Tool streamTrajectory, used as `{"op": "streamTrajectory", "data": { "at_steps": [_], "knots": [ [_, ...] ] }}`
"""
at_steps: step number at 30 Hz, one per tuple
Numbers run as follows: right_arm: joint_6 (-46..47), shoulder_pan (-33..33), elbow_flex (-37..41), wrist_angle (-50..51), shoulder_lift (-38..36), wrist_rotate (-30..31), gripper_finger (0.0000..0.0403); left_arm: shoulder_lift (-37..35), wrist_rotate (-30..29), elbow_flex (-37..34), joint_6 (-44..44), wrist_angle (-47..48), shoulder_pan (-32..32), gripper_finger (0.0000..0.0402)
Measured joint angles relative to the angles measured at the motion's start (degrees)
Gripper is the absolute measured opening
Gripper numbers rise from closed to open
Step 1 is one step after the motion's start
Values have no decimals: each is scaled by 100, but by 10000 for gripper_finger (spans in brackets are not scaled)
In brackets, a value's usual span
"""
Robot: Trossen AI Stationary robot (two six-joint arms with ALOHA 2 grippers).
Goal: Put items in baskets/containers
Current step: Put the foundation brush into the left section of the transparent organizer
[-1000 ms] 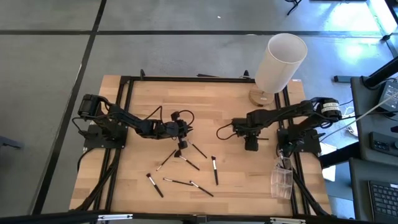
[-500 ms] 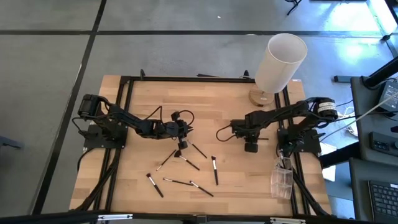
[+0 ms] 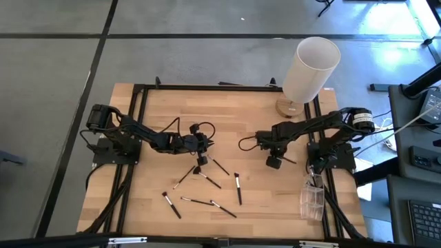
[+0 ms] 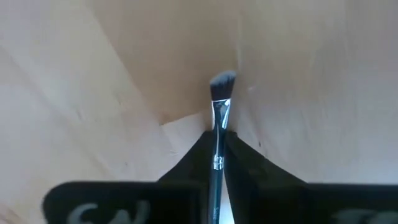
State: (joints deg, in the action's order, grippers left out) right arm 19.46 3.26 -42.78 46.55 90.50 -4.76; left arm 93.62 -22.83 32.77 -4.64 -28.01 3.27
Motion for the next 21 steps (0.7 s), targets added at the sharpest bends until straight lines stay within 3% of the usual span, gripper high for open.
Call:
{"op": "streamTrajectory", "data": {
  "at_steps": [6,13,21],
  "knots": [
    [959,-469,-8,-262,-641,503,27,0,0,0,26,7,4,32],
    [2031,-1106,-39,-245,-2075,1205,20,0,-1,0,-15,122,46,32],
    [3138,-1922,-50,648,-3528,1723,18,0,-15,0,-61,127,44,32]
  ]
}}
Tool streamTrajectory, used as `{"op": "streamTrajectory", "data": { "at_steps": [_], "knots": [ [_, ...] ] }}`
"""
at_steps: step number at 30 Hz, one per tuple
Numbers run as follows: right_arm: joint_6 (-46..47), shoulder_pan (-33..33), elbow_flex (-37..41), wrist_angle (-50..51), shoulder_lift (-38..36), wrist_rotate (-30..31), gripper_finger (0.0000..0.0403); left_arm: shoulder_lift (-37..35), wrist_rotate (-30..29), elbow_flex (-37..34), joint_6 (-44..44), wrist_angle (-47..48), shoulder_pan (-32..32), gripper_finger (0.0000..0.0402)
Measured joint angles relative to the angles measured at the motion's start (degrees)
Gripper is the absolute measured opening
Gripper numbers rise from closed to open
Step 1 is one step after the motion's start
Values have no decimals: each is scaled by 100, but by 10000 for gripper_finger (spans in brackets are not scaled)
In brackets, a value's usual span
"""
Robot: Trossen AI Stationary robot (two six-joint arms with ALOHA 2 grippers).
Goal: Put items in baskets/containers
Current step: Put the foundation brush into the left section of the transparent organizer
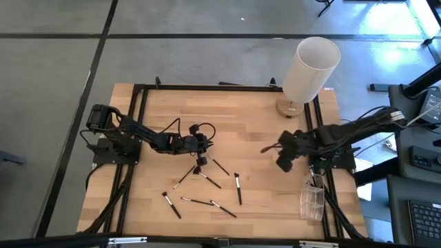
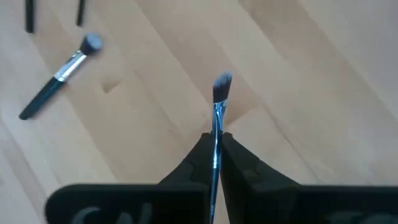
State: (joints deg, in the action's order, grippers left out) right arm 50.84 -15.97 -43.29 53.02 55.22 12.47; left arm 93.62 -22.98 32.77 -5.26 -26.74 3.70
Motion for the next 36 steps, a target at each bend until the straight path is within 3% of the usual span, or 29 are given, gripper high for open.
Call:
{"op": "streamTrajectory", "data": {
  "at_steps": [9,15,21,29,36],
  "knots": [
    [689,-597,0,258,-1001,336,17,0,-50,0,0,-7,-7,32],
    [962,-760,-13,335,-1251,111,16,0,-50,0,-2,-9,-7,32],
    [850,-975,-680,1111,-1259,-499,15,0,-57,0,-18,-24,-7,32],
    [1100,-1397,-2013,2625,-1179,-62,14,0,-56,0,-101,-15,-7,32],
    [1440,-1747,-1918,3089,-985,-240,15,0,-22,0,-202,248,34,32]
  ]
}}
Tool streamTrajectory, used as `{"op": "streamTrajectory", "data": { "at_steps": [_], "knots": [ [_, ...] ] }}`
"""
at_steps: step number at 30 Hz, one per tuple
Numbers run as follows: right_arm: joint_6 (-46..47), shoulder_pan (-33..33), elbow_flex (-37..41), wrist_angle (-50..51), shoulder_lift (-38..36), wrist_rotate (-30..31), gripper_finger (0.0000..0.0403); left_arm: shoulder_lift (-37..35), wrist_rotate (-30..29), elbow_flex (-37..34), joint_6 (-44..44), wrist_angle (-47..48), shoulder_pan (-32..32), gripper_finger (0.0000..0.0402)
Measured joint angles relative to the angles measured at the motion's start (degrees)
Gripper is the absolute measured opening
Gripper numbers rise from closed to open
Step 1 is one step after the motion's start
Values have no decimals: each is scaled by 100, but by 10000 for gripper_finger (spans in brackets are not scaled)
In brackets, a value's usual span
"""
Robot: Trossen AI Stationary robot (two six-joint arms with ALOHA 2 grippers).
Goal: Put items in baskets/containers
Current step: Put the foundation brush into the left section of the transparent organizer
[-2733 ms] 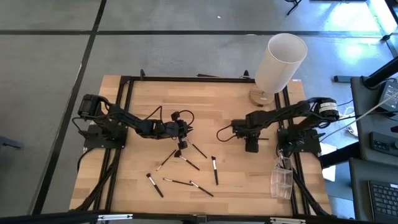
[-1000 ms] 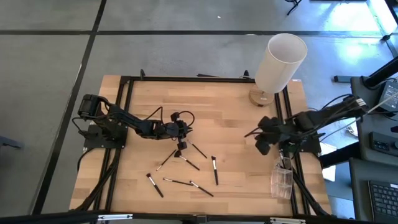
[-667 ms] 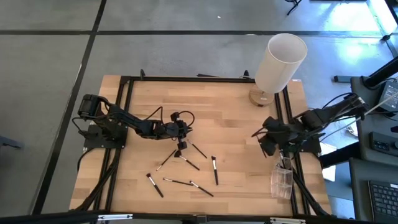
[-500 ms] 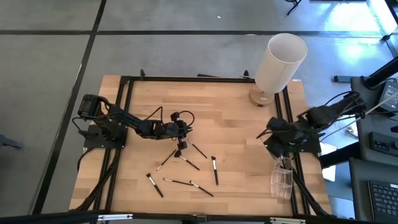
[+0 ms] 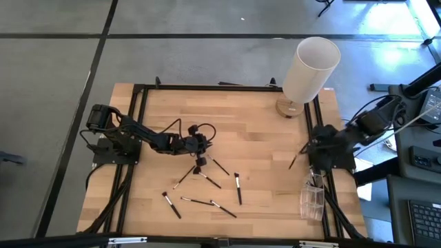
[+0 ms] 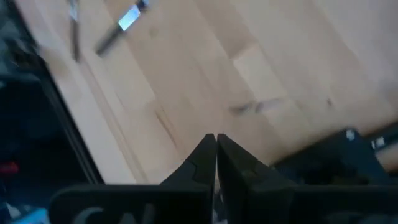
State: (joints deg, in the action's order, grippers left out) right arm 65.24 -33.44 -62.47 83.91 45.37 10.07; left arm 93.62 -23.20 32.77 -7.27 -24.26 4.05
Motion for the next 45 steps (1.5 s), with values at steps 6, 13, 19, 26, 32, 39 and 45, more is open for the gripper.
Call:
{"op": "streamTrajectory", "data": {
  "at_steps": [6,13,19,26,32,39,45],
  "knots": [
    [486,-341,459,-60,185,-362,16,1,12,0,-204,233,5,32],
    [1449,-362,581,-719,546,955,16,2,-156,0,-264,107,-1,32],
    [2667,-126,585,-657,903,1512,17,2,-164,0,-232,-309,-50,32],
    [3097,711,585,1,1616,658,23,2,-164,2,143,-617,-50,32],
    [1928,1718,585,-4,2269,476,64,2,-162,2,390,-784,-52,32],
    [417,2833,585,-33,2875,454,114,2,-122,2,500,-906,-56,32],
    [-609,3556,585,-288,3098,449,117,2,77,2,490,-880,-56,32]
  ]
}}
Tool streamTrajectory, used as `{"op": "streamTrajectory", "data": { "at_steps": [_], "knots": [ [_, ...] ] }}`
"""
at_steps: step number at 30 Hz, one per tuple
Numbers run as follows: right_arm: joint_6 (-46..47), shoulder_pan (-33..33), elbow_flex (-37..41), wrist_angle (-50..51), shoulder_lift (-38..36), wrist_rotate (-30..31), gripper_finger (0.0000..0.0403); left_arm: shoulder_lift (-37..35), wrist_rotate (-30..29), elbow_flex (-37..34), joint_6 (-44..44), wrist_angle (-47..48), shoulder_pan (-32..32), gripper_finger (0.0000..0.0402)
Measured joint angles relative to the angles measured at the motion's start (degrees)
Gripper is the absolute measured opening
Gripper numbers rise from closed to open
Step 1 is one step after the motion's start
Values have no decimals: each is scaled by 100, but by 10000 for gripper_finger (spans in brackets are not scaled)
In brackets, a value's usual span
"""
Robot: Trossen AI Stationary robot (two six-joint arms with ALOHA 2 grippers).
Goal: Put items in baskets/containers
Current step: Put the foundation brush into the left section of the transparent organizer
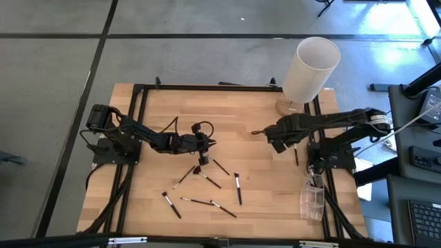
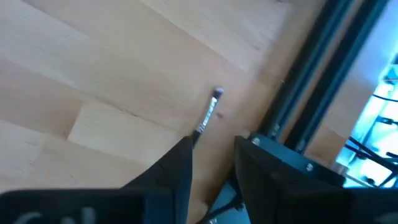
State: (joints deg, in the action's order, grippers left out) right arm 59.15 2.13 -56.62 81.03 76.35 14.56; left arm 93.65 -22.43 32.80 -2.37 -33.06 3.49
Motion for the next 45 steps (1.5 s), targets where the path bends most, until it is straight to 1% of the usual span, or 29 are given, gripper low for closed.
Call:
{"op": "streamTrajectory", "data": {
  "at_steps": [5,11,16,20,24,33,38,41,45],
  "knots": [
    [-670,515,112,-399,42,-209,113,0,14,0,-142,143,47,32],
    [-1115,985,823,-824,42,-575,112,0,3,0,-248,341,98,32],
    [-1421,1273,1442,-1558,42,-708,112,0,-16,0,-287,336,98,32],
    [-1651,1509,1756,-2134,43,-916,112,0,-68,0,-287,333,92,32],
    [-1670,1682,1965,-2261,42,-1011,112,0,-167,0,-277,332,92,32],
    [-1761,1872,2342,-2371,42,-1092,112,0,-167,0,-244,332,92,32],
    [-1890,1953,2639,-2729,20,-1377,111,0,-167,0,-243,332,92,32],
    [-1900,1957,2739,-2838,13,-1444,98,0,-167,0,-243,331,92,32],
    [-1925,1957,2763,-2900,19,-1542,62,0,-169,0,-243,330,92,32]
  ]
}}
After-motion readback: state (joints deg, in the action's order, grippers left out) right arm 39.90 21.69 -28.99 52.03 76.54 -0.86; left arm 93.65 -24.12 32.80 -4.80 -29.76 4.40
